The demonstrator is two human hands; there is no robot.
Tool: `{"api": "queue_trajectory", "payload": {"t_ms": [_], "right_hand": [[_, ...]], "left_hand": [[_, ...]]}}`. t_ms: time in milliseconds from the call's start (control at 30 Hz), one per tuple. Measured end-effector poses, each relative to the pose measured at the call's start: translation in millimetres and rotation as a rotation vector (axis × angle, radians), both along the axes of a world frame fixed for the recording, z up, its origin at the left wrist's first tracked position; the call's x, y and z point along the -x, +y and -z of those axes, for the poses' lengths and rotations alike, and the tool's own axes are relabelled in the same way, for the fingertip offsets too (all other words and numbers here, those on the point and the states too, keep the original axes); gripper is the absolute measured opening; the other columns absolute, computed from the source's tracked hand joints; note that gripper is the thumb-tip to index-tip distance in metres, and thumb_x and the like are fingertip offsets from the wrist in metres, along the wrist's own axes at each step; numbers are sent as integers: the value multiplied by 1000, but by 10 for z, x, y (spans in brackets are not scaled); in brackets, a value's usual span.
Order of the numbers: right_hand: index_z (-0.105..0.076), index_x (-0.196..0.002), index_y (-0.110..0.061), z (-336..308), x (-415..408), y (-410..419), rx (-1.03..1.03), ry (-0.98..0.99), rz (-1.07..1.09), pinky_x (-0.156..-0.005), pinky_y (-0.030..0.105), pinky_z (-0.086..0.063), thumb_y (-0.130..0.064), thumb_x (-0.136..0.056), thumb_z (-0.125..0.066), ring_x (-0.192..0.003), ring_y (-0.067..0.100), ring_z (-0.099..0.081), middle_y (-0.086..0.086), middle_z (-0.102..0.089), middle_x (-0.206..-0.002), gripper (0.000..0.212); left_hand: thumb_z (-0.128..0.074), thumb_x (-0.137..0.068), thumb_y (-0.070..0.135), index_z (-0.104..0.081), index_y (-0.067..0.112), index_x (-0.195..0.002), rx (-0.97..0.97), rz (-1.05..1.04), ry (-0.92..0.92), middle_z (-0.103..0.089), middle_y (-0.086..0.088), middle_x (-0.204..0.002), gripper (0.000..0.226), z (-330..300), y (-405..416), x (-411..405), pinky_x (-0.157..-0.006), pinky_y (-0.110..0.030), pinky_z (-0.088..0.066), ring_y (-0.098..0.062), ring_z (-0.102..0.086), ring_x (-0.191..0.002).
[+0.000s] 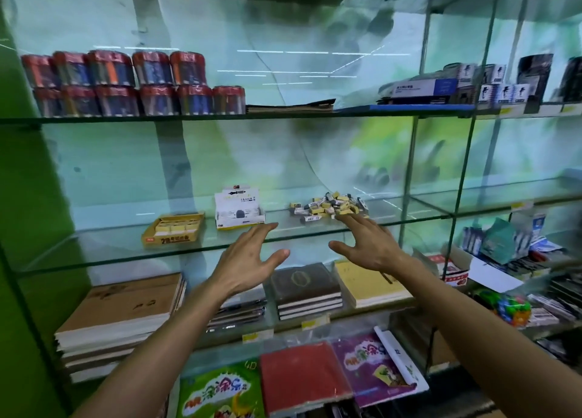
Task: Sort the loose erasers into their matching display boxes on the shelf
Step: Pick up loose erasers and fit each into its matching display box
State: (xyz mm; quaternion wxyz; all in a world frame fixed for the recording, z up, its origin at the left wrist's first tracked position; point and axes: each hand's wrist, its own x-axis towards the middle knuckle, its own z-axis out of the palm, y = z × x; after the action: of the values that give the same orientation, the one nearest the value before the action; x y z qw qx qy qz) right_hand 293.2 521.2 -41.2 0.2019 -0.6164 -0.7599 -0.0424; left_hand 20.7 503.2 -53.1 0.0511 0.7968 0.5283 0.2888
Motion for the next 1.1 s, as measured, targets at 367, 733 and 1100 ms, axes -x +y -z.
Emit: {"api": "queue_trajectory", "payload": {"t_ms": [367, 733, 1100], "right_hand": [[-33, -147, -27, -47, 116, 1184, -34, 72, 107, -107, 46, -35, -54, -92, -53, -135, 27, -41, 2, -40, -151, 64], [-54, -129, -18, 75, -197, 2049, -65, 288, 218, -89, 46, -52, -46, -91, -57, -109, 28, -60, 5, -63, -126, 47], [-70, -91, -12, 81, -191, 2822, -40, 89, 349, -83, 42, -48, -58, -89, -48, -98, 34, -55, 13, -65, -101, 51]], "left_hand": [[-56, -93, 49, -37, 31, -144, 20, 177, -140, -43, 5, -147, 57, -66, 1436, 20, -107, -41, -41, -16, -46, -131], [-60, -94, 32, -49, 23, -136, 35, 263, -250, -53, 6, -135, 45, -70, 2127, -410, -92, -23, -44, -7, -55, -110], [-61, -95, 27, -57, 27, -127, 68, 250, -342, -57, 10, -127, 32, -48, 2460, -712, -80, -11, -43, -3, -58, -106]]}}
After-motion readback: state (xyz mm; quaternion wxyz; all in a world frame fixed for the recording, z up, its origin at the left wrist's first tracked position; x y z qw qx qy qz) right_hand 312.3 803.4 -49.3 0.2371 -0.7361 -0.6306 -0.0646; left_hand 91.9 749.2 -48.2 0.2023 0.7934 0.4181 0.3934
